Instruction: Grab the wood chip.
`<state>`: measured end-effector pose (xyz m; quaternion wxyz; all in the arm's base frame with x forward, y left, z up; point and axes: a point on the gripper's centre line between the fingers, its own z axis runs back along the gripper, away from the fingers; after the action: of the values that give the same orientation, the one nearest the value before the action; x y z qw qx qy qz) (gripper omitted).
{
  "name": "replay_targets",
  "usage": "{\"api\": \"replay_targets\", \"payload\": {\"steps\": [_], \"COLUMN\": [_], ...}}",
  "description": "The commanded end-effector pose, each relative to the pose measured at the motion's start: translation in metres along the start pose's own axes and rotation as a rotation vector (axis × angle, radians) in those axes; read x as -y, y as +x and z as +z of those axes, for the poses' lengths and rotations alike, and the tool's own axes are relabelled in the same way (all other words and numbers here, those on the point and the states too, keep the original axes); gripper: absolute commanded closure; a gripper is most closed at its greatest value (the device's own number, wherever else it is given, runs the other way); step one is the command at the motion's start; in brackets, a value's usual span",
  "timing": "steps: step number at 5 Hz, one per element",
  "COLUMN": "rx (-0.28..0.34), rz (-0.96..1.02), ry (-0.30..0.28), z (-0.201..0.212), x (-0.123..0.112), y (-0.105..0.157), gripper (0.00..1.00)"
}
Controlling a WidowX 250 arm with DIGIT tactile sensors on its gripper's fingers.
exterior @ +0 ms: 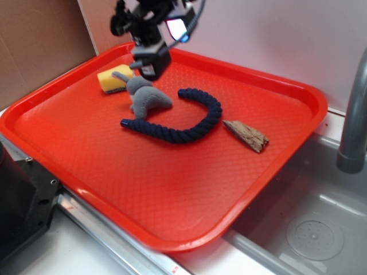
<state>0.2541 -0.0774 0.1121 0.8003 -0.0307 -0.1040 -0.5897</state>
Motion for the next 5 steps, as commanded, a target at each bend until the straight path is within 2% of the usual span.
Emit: {"api": "replay_targets", "payload": {"steps": [1, 2, 5], "rx": [-0.012, -0.058, -0.107], "rz": [-0.147, -0.161, -0.155], "ry": [-0.043, -0.036, -0.038], "z": [-0.029, -0.050, -0.078], "x": [0.012, 0.018, 0.020], "y": [0.035, 0.046, 0.059], "gripper": [0.00, 0.00, 0.00]}}
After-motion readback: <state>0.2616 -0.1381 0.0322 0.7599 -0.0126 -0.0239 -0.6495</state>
